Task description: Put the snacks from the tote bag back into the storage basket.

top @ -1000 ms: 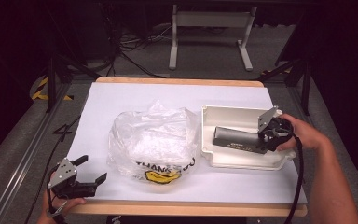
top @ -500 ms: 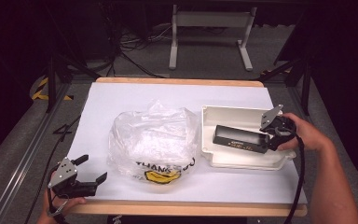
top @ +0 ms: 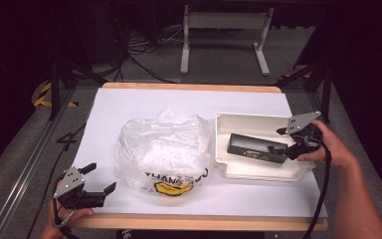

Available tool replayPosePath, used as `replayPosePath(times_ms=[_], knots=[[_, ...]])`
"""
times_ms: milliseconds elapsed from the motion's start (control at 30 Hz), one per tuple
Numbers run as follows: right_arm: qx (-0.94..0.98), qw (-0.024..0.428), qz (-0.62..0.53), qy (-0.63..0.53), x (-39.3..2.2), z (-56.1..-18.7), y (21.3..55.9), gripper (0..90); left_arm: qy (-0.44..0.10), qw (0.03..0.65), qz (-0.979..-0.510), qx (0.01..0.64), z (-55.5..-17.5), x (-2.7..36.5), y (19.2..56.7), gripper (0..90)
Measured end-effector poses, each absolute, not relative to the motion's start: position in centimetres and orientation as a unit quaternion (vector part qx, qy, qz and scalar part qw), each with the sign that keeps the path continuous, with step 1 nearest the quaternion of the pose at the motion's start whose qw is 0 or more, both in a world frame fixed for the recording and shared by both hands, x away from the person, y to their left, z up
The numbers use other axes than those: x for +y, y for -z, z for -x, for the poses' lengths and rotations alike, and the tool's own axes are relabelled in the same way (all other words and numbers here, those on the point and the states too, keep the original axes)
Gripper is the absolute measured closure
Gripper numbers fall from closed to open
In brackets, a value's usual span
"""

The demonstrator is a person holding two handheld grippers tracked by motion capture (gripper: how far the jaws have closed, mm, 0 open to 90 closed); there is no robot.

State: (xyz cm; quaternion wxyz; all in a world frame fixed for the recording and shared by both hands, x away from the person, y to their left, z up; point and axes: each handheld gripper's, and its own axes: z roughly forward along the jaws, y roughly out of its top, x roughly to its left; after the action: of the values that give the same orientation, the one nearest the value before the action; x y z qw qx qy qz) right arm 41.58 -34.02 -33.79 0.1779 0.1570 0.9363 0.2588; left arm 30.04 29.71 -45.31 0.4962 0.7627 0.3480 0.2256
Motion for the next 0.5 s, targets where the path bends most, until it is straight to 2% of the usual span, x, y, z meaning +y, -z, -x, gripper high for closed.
replayPosePath(times_ms=[67,200,500], knots=[[0.931,0.187,-0.166,-0.267,-33.9,-41.3,33.7,25.5,-0.226,0.497,-0.763,0.347,-30.1,29.7,45.3,5.4],[0.925,0.192,-0.168,-0.281,-33.7,-40.7,33.7,25.3,-0.228,0.499,-0.762,0.343,-30.4,29.6,45.2,5.4],[0.902,0.237,-0.192,-0.305,-33.2,-38.8,33.0,24.1,-0.223,0.501,-0.768,0.331,-31.2,29.2,45.2,5.5]])
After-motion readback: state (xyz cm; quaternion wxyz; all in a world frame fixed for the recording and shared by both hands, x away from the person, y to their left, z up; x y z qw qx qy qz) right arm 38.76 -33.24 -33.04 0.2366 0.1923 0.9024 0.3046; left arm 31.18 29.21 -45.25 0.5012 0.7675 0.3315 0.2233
